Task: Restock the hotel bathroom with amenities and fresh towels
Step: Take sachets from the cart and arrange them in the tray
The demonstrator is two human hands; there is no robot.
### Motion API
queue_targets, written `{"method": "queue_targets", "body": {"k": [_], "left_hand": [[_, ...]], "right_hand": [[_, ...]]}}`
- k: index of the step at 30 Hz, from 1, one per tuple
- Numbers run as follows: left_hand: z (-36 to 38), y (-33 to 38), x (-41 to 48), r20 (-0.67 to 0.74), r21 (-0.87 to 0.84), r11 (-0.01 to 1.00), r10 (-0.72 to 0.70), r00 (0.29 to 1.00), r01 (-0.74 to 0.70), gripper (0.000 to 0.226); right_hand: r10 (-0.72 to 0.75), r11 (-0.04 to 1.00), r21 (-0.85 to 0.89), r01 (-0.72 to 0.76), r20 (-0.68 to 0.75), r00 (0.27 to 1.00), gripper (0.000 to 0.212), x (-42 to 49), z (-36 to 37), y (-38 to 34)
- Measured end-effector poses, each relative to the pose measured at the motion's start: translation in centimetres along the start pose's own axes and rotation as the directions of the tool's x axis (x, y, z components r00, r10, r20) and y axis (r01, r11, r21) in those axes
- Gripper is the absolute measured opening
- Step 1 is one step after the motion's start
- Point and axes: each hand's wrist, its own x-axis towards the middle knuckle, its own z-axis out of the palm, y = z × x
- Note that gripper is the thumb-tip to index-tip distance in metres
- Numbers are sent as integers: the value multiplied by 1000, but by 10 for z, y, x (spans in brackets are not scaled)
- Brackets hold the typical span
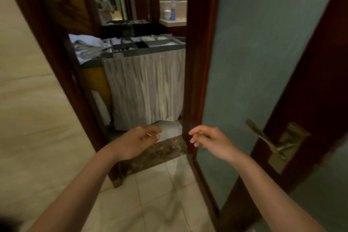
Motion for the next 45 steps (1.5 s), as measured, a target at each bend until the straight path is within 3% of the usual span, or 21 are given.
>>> {"method": "queue_targets", "body": {"k": [7,13,20,37,45], "left_hand": [[-55,-17,83,-45,-130,990,-61,997,55,21],[-82,-28,165,-297,-146,980,-173,939,134,33],[-121,-69,240,-296,-220,972,-147,944,82,27],[-337,-240,459,-346,-150,986,-116,931,68,17],[-395,-290,561,-349,-98,994,-74,934,42,19]], "right_hand": [[-67,998,24,65,91,994,22,150,-25,-24],[-47,991,133,27,150,988,17,247,-36,-39],[-48,990,141,20,197,979,25,349,-32,-33],[-24,997,74,15,122,992,19,656,-5,-85],[-32,994,102,23,90,995,21,784,-7,-76]]}}
